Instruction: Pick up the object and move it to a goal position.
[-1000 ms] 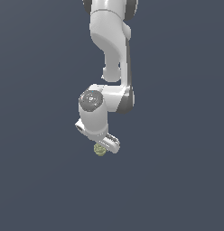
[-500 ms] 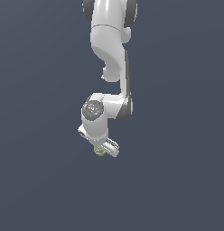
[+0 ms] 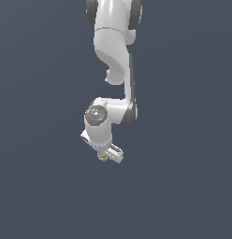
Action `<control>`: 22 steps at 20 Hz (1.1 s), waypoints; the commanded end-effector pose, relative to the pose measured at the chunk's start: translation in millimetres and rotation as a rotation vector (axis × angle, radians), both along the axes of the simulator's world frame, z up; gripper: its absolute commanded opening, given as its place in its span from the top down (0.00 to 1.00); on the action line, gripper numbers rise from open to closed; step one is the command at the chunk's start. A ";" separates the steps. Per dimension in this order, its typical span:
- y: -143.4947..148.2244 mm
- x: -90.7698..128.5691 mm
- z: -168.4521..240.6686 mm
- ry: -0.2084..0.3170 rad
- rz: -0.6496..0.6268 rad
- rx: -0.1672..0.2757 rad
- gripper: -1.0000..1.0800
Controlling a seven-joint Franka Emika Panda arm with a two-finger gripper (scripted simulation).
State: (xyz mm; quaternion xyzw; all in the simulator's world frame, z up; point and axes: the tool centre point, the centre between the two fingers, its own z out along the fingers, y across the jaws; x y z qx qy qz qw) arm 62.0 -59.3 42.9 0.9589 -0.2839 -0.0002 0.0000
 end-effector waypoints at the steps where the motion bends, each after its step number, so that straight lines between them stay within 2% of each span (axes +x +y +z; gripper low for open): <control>1: 0.0 0.1 0.1 0.000 0.000 0.000 1.00; 12: 9.1 -3.0 11.3 0.000 0.000 0.000 1.00; 22: 57.0 -19.0 70.5 0.000 0.000 0.000 1.00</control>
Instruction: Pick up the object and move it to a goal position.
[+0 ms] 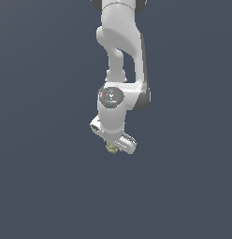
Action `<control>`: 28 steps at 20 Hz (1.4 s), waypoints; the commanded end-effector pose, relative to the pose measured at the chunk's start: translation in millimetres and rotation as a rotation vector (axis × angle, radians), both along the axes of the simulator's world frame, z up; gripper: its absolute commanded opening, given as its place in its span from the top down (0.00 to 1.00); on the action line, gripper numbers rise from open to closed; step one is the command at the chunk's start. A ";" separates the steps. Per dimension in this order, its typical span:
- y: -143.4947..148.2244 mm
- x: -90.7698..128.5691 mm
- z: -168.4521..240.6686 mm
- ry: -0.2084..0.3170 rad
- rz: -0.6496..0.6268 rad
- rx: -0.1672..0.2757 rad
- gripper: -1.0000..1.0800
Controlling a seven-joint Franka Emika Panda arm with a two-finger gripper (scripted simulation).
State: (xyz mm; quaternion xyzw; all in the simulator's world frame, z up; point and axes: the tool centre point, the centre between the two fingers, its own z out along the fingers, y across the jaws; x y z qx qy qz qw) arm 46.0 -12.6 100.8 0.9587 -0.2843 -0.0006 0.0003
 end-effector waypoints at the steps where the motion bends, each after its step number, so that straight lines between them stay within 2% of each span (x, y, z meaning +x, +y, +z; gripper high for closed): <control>1: 17.7 -5.5 21.7 -0.001 0.001 0.000 1.00; 20: 164.0 -49.8 205.9 -0.002 0.000 -0.001 1.00; 28: 207.2 -59.7 259.1 -0.002 0.000 -0.001 1.00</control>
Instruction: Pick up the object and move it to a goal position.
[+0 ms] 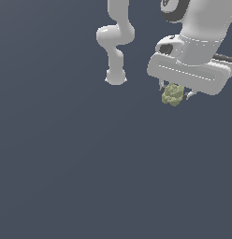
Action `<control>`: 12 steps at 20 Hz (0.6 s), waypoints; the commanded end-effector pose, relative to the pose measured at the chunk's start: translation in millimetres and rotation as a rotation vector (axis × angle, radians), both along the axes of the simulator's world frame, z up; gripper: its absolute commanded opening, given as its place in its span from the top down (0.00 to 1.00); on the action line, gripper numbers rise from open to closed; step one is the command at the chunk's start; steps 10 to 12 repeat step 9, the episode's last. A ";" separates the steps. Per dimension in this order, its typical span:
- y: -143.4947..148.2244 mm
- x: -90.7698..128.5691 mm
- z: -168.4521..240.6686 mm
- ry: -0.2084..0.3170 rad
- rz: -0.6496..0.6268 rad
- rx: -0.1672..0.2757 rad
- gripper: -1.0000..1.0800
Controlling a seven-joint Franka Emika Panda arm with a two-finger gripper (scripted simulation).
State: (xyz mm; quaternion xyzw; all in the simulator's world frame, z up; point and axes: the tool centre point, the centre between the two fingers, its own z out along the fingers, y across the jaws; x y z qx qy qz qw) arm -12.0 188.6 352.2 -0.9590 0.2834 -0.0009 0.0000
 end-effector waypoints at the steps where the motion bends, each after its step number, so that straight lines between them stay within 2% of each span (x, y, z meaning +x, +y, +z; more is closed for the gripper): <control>1: 9.4 -2.2 11.7 0.001 -0.001 -0.001 1.00; 12: 20.7 -3.2 24.9 0.002 -0.001 0.000 1.00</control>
